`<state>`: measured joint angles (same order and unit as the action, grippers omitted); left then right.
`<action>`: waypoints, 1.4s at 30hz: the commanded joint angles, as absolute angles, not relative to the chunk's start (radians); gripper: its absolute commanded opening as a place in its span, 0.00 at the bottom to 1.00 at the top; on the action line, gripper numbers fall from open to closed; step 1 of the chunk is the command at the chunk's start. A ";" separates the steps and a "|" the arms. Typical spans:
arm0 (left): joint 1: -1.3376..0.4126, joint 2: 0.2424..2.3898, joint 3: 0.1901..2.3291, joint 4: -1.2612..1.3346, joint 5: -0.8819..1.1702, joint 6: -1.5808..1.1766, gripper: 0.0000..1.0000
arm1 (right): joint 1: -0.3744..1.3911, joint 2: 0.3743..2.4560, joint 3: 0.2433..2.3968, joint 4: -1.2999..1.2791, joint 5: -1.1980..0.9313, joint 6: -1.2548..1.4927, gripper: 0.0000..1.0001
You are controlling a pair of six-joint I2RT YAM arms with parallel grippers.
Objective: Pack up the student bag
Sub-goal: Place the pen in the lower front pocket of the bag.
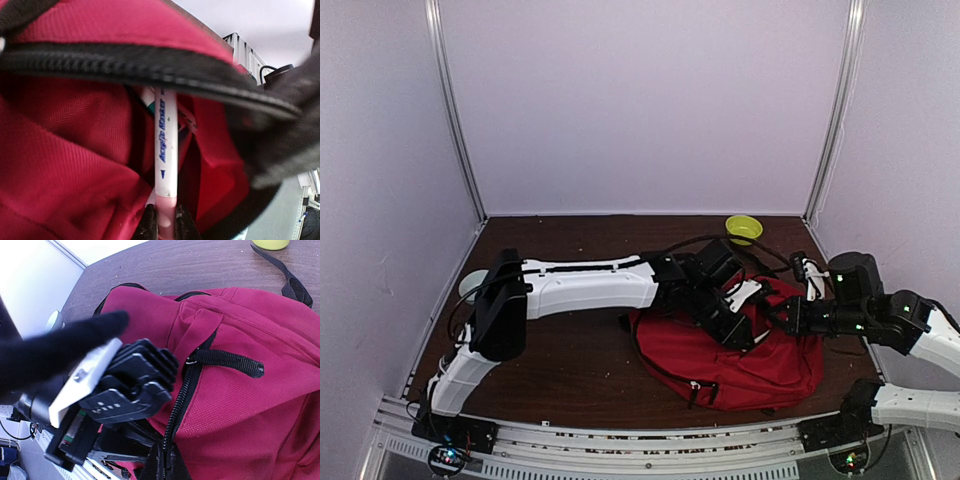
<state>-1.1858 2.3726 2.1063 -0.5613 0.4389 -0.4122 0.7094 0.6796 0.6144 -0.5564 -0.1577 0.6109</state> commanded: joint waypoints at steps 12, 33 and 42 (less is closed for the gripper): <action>-1.188 2.332 2.016 -0.393 0.480 -0.435 0.00 | 0.714 0.670 0.622 -0.523 -0.179 0.620 0.00; -1.217 2.329 2.011 -0.315 0.500 -0.582 0.03 | 0.713 0.678 0.629 -0.512 -0.178 0.625 0.00; -1.230 2.321 1.970 -0.234 0.583 -0.573 0.37 | 0.714 0.673 0.621 -0.518 -0.175 0.622 0.00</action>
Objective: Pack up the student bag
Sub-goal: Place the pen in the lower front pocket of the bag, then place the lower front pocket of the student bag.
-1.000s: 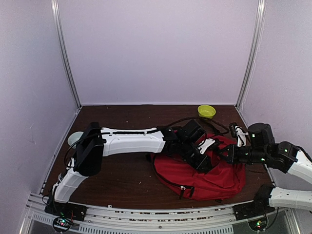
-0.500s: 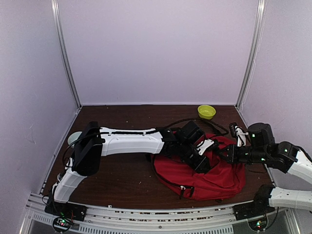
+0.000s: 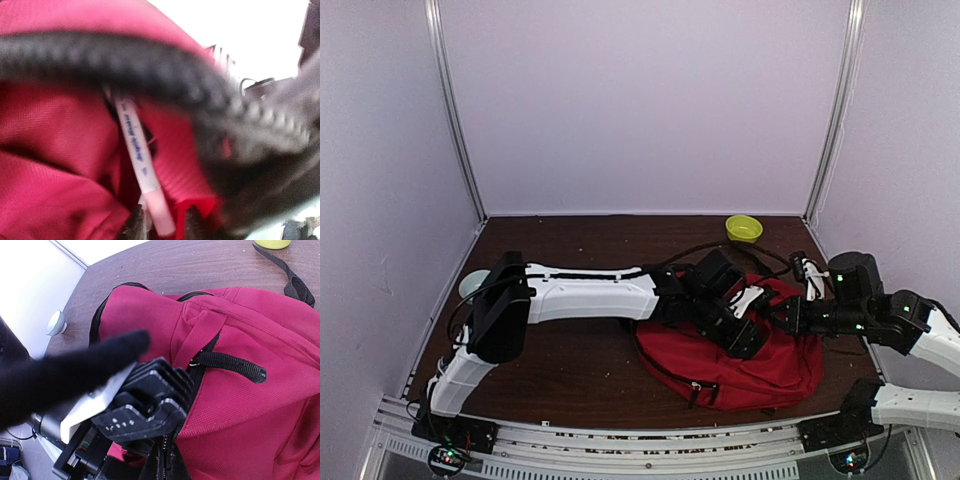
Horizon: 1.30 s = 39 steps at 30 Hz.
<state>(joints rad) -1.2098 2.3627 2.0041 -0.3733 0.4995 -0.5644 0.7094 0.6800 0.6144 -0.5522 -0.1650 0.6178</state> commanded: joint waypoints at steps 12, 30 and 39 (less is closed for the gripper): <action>-1.243 2.209 1.833 -0.103 0.657 -0.479 0.61 | 0.713 0.664 0.627 -0.532 -0.167 0.624 0.00; -1.241 1.916 1.484 -0.037 0.595 -0.240 0.74 | 0.714 0.678 0.607 -0.520 -0.176 0.627 0.00; -1.232 1.856 1.487 -0.076 0.314 -0.259 0.69 | 0.713 0.679 0.551 -0.503 -0.188 0.638 0.00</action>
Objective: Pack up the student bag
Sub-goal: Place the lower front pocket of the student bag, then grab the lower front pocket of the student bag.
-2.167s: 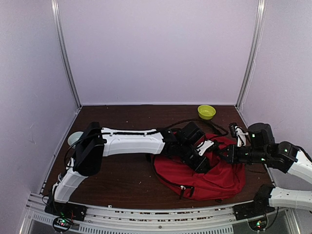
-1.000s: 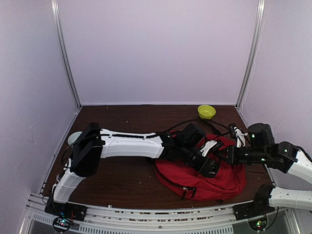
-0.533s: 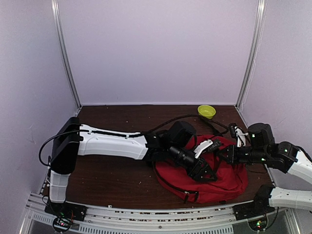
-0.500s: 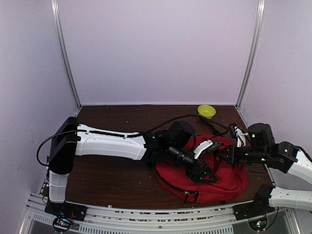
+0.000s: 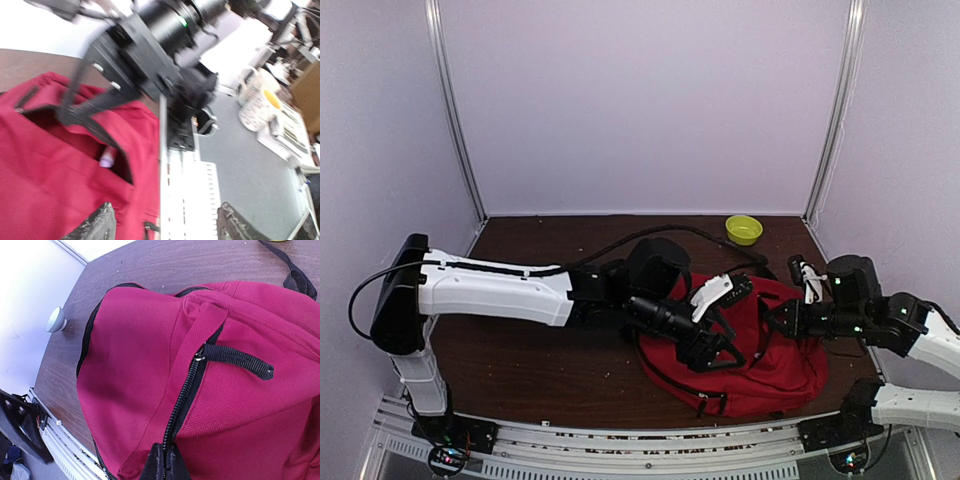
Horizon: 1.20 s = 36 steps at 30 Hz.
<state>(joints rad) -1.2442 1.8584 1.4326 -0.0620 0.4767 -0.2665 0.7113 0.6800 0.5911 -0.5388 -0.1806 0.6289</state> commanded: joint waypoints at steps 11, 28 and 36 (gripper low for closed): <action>-1.208 2.139 1.928 -0.352 0.104 -0.392 0.66 | 0.714 0.661 0.422 -0.446 -0.170 0.686 0.00; -1.155 2.110 1.795 -0.293 0.118 -0.430 0.61 | 0.702 0.627 0.555 -0.492 -0.130 0.677 0.48; -1.154 2.060 1.689 -0.228 0.154 -0.433 0.58 | 0.685 0.686 0.642 -0.574 0.154 0.883 0.55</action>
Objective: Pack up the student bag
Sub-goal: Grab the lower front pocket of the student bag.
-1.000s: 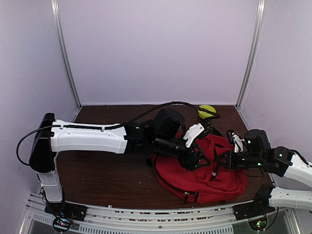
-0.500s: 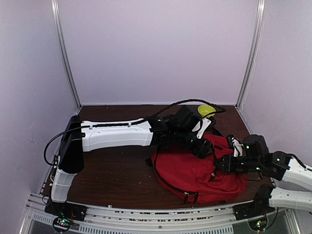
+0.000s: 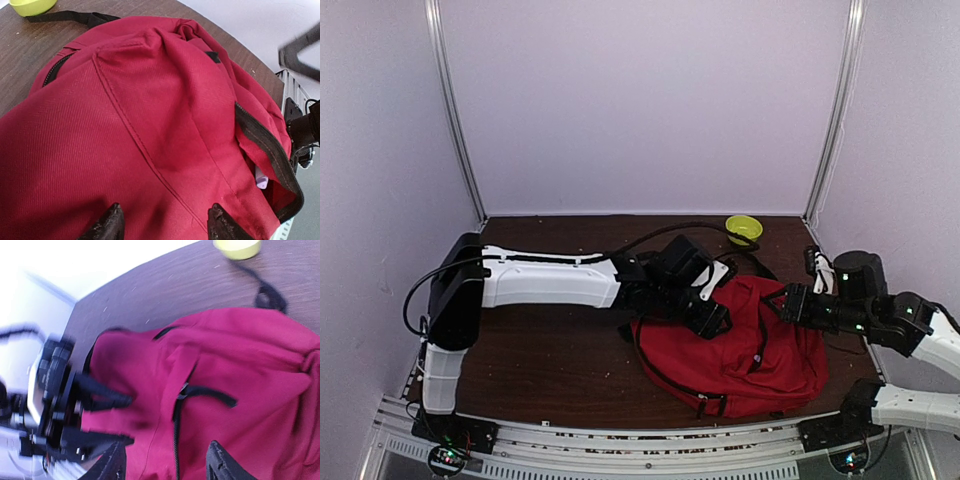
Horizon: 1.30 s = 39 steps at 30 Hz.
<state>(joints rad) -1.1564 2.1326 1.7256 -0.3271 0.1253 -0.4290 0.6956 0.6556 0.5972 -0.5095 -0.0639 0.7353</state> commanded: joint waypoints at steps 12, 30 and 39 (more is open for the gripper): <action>-1.154 2.005 1.557 -0.140 0.168 -0.456 0.57 | 0.675 0.738 0.554 -0.403 0.236 1.300 0.51; -1.154 1.908 1.390 -0.083 0.166 -0.454 0.56 | 0.556 0.805 0.433 -0.090 -0.043 0.784 0.47; -1.154 1.914 1.408 -0.085 0.169 -0.457 0.56 | 0.464 0.826 0.349 0.084 -0.333 0.616 0.44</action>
<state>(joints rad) -1.1564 1.9373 1.4006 -0.1276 0.1612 -0.4515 0.5068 0.8177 0.3882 -0.0349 -0.1764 0.7139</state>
